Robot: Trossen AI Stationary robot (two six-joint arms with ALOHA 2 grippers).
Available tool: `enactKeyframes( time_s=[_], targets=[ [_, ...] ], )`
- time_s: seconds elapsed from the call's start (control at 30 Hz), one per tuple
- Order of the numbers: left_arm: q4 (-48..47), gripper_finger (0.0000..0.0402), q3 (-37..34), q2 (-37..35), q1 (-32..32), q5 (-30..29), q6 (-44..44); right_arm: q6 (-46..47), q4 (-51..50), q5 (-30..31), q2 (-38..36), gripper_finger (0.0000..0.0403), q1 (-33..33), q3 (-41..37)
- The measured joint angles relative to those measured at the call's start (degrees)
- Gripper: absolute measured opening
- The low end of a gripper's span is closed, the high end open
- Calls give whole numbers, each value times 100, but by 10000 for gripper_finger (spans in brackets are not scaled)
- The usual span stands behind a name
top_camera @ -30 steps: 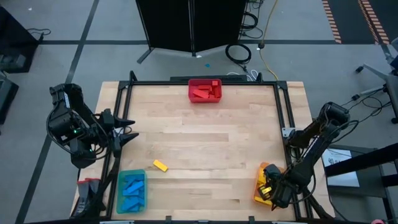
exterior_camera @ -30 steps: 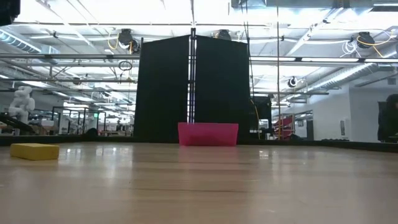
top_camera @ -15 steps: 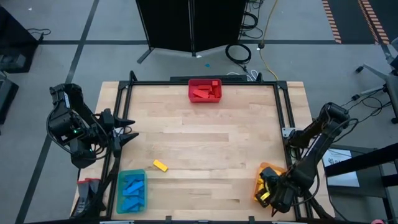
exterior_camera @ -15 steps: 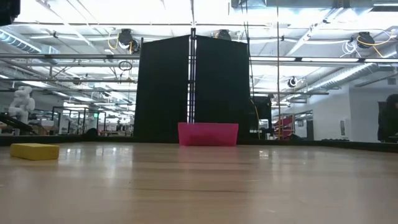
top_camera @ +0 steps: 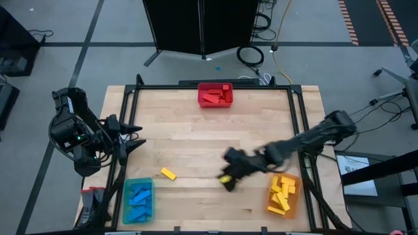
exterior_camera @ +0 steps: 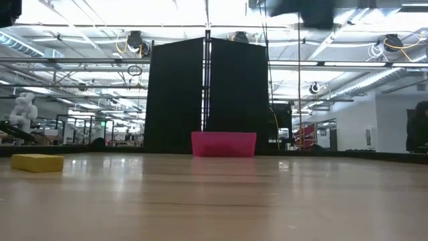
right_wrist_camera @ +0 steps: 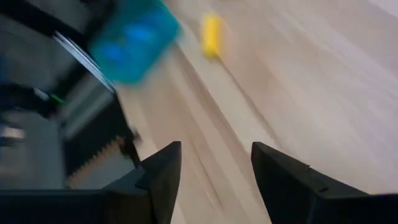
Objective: Sort blocks
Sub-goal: Put the yellow block into the orange bin
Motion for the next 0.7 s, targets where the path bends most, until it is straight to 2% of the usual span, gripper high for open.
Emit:
enactKeyframes(
  time_s=[0.13,0.23,0.4,0.43,0.7],
  targets=[
    [98,264,0,0,-2,3,-4,-734,2039,-521,815,164,-588,10],
    [98,264,0,0,0,60,-22,-1057,2569,-712,1466,122,-862,456],
    [88,264,0,0,-1,130,-152,-2088,2247,-1487,2807,20,-1130,2018],
    [90,264,0,0,-1,133,-153,-2271,2128,-1630,3107,11,-1141,2433],
    [83,264,0,0,0,175,-153,-3296,193,-1883,5088,2,-1211,5713]
  ],
)
